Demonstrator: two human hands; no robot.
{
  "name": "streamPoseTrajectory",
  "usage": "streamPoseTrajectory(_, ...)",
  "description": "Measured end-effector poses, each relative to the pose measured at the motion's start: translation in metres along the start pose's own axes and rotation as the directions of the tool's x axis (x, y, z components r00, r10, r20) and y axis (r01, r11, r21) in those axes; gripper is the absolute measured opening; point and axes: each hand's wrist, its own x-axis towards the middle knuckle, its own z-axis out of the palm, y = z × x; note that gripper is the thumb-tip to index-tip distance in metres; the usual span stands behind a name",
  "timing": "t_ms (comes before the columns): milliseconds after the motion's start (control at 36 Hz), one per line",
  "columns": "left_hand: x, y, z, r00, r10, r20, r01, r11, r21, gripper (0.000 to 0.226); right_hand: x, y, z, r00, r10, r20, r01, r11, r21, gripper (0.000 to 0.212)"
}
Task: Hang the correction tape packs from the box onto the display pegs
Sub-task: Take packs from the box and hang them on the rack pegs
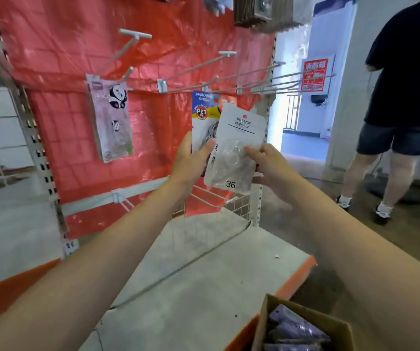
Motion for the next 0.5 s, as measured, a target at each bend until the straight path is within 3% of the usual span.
streamPoseTrajectory(111, 0.014, 0.013, 0.004, 1.000, 0.010, 0.023, -0.010, 1.000, -0.004, 0.019, 0.011, -0.017, -0.006, 1.000, -0.019, -0.017, 0.018, 0.998, -0.063, 0.023)
streamPoseTrajectory(194, 0.024, 0.021, 0.009, 1.000, 0.020, 0.025, -0.019, 1.000, -0.013, 0.017, 0.015, -0.028, -0.009, 0.998, -0.037, -0.051, 0.033, 0.995, -0.089, 0.014)
streamPoseTrajectory(500, 0.041, 0.034, 0.016, 0.998, 0.019, -0.055, -0.019, 1.000, -0.003, 0.012, 0.022, -0.048, -0.007, 0.996, -0.036, -0.080, 0.031, 0.998, -0.056, 0.018)
